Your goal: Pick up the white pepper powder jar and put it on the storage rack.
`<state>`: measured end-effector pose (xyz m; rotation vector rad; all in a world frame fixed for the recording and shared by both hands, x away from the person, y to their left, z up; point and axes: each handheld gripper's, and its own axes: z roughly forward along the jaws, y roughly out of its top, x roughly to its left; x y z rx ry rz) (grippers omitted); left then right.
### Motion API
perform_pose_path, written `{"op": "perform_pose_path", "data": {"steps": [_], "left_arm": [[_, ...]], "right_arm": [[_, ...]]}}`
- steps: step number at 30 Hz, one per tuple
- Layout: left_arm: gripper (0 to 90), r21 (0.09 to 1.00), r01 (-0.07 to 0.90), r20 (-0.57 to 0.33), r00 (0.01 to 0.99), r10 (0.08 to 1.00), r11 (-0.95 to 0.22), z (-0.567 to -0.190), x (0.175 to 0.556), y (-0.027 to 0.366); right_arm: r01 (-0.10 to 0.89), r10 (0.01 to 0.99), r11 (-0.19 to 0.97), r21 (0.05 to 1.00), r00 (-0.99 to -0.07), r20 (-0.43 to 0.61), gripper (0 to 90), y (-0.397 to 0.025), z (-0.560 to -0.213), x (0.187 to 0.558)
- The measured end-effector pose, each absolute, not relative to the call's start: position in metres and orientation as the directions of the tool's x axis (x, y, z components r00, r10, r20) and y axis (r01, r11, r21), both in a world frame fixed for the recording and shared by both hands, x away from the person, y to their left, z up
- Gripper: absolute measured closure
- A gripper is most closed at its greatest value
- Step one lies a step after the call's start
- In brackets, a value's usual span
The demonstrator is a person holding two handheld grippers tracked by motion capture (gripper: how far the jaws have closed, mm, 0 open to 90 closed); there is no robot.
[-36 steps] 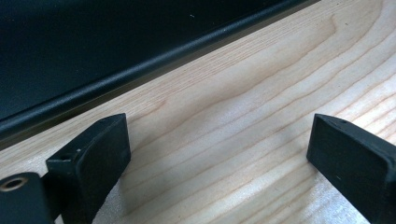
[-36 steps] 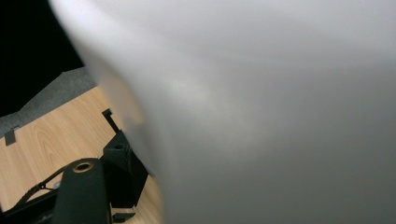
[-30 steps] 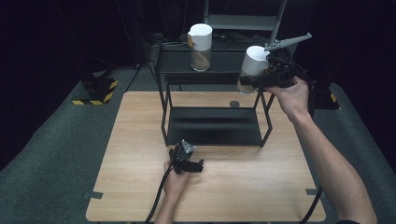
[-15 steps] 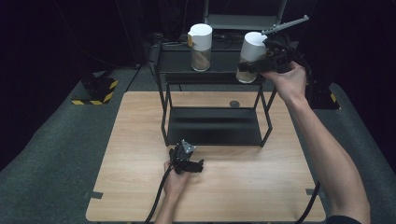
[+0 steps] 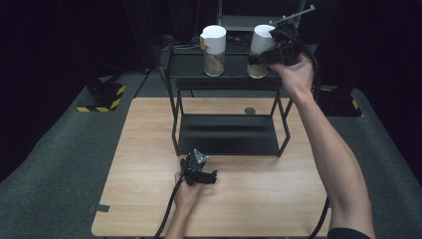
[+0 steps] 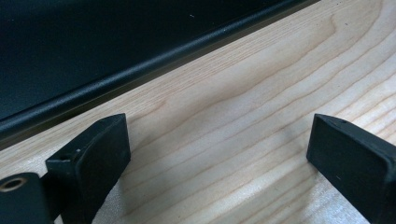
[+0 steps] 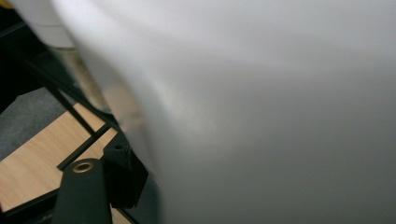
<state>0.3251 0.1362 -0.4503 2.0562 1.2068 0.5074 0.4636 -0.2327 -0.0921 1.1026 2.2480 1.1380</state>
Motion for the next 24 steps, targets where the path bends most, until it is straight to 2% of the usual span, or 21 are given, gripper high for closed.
{"op": "perform_pose_path", "data": {"steps": [8,24], "left_arm": [[6.1,0.727,0.601,-0.011,0.492,0.871,-0.33,-0.45,0.325,0.136],[6.1,0.728,0.601,-0.01,0.49,0.872,-0.33,-0.45,0.325,0.136]], "right_arm": [[0.498,0.825,0.346,0.796,-0.565,-0.005,30.2,-0.221,-0.094,0.473],[0.516,0.839,0.349,0.782,-0.543,-0.016,30.1,-0.213,-0.1,0.484]]}}
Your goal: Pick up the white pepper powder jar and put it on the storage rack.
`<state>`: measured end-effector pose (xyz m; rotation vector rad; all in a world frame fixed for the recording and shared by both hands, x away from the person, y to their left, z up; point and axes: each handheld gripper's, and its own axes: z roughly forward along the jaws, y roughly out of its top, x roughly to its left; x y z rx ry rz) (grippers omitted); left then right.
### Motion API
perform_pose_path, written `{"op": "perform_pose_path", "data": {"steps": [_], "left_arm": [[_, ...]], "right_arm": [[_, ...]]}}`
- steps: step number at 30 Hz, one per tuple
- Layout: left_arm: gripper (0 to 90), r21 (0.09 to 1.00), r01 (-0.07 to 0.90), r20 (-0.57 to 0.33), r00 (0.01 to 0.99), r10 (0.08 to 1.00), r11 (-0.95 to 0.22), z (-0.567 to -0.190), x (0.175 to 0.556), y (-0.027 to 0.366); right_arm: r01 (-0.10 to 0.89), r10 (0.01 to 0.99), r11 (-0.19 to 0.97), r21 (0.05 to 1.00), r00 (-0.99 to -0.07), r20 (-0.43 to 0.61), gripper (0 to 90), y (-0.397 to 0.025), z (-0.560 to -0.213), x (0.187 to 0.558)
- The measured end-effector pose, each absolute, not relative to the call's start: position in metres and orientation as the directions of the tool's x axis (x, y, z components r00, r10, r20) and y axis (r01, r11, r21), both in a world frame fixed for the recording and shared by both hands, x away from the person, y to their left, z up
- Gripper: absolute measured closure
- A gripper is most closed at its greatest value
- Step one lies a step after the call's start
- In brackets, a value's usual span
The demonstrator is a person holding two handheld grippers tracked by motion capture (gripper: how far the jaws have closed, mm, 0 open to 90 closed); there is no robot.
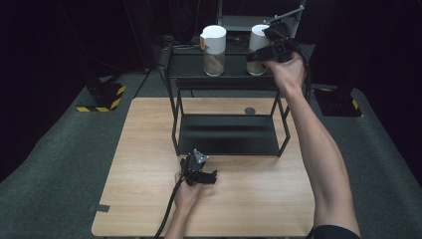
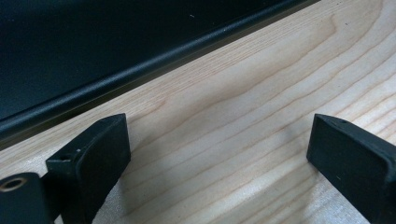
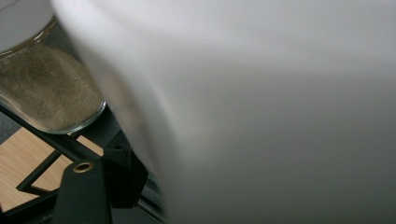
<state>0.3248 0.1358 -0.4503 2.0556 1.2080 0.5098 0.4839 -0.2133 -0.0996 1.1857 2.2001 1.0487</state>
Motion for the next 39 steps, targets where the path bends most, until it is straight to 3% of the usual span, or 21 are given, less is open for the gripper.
{"op": "perform_pose_path", "data": {"steps": [16,23,39], "left_arm": [[6.1,0.729,0.601,-0.01,0.49,0.872,-0.329,-0.451,0.325,0.136],[6.1,0.727,0.601,-0.011,0.492,0.871,-0.331,-0.45,0.325,0.136],[6.1,0.728,0.601,-0.01,0.492,0.871,-0.331,-0.45,0.325,0.136]], "right_arm": [[0.509,0.825,0.364,0.78,-0.565,-0.016,29.3,-0.218,-0.1,0.488],[0.498,0.815,0.33,0.802,-0.579,0.025,6.8,-0.227,-0.103,0.486],[0.465,0.776,0.34,0.817,-0.629,0.036,1.1,-0.244,-0.102,0.466]]}}
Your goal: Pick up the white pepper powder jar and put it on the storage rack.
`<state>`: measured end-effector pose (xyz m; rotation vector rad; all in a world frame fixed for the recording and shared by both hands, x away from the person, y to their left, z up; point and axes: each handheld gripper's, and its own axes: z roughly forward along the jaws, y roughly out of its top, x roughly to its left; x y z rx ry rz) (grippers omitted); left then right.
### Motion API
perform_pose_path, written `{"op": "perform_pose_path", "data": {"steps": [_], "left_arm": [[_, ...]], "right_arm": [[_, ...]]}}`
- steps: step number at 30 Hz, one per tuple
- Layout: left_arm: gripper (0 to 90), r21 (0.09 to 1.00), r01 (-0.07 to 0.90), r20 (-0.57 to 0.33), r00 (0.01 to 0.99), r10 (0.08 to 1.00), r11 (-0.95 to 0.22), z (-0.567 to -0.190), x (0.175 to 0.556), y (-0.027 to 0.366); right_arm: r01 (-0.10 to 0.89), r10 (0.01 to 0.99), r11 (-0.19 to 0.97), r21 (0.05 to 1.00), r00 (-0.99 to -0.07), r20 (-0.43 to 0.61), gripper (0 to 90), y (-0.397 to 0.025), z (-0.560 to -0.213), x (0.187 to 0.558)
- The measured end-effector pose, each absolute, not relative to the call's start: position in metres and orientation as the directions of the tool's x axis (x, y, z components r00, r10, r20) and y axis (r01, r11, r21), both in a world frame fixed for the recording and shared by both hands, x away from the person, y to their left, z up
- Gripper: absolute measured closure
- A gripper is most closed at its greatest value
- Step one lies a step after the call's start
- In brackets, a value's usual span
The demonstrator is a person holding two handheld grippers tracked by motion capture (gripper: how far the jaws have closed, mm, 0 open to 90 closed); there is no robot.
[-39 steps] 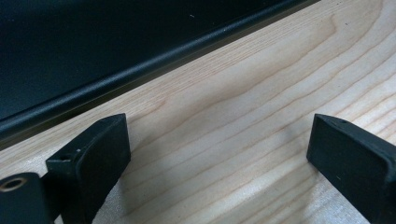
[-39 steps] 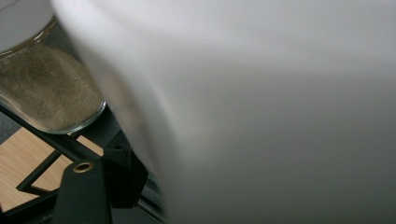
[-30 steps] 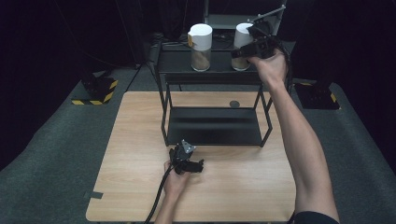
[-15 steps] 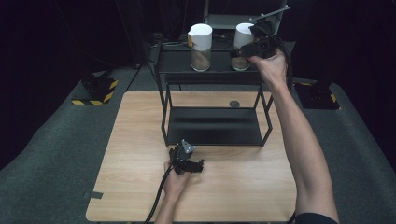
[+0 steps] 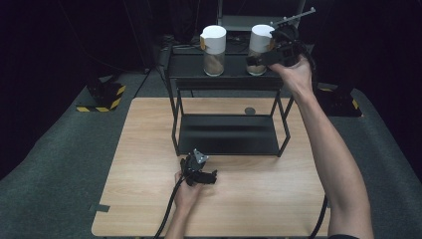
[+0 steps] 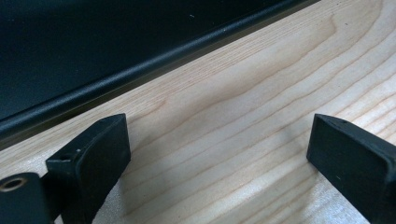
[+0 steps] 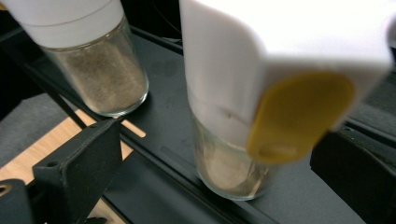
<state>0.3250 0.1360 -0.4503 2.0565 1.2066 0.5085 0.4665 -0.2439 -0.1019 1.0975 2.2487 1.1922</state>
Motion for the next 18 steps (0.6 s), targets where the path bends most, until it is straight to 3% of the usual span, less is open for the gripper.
{"op": "perform_pose_path", "data": {"steps": [18], "left_arm": [[6.1,0.728,0.6,-0.008,0.492,0.871,-0.332,-0.45,0.325,0.136]], "right_arm": [[0.448,0.76,0.3,0.842,-0.646,0.073,3.4,-0.265,-0.116,0.448]]}}
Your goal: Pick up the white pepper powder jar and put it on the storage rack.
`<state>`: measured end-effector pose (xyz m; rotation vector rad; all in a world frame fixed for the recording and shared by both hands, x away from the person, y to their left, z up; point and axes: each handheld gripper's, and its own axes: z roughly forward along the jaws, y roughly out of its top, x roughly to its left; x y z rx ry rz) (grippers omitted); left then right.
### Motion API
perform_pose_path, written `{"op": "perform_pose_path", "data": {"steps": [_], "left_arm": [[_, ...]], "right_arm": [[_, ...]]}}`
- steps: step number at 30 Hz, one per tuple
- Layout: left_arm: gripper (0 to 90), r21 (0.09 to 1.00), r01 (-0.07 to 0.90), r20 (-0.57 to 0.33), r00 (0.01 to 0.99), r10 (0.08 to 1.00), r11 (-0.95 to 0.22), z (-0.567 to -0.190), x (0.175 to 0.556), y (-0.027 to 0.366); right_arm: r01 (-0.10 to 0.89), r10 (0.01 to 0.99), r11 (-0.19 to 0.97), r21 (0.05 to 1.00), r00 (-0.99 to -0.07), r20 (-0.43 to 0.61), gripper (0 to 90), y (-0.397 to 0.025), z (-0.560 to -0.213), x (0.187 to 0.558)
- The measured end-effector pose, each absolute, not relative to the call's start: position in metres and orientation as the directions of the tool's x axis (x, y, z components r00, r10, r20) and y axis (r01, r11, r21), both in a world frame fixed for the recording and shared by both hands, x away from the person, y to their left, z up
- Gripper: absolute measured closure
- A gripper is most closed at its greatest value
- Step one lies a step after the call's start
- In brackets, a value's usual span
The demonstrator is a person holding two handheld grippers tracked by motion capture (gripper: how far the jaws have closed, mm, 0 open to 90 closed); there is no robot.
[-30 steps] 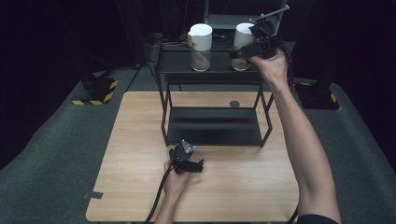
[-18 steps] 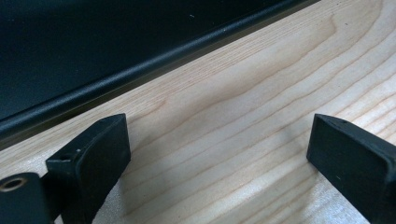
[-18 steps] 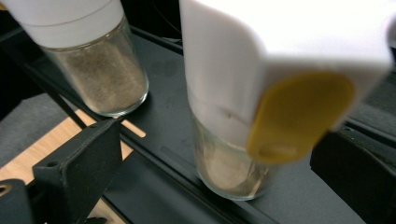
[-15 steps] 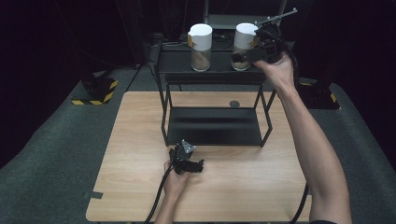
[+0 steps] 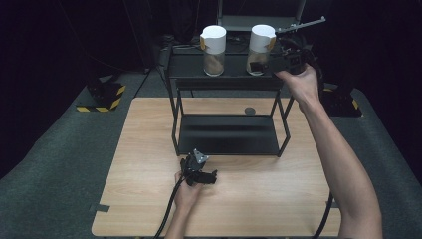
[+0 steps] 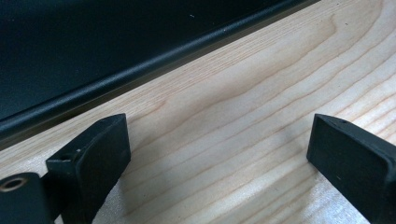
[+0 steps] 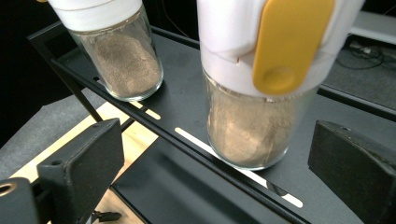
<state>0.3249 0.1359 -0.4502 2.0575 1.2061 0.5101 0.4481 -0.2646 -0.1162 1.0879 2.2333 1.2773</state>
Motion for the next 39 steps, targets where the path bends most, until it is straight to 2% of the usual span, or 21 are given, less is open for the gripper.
{"op": "perform_pose_path", "data": {"steps": [39], "left_arm": [[6.1,0.727,0.6,-0.008,0.492,0.871,-0.333,-0.45,0.325,0.136]], "right_arm": [[0.412,0.76,0.32,0.854,-0.65,0.029,3.3,-0.295,-0.145,0.418]]}}
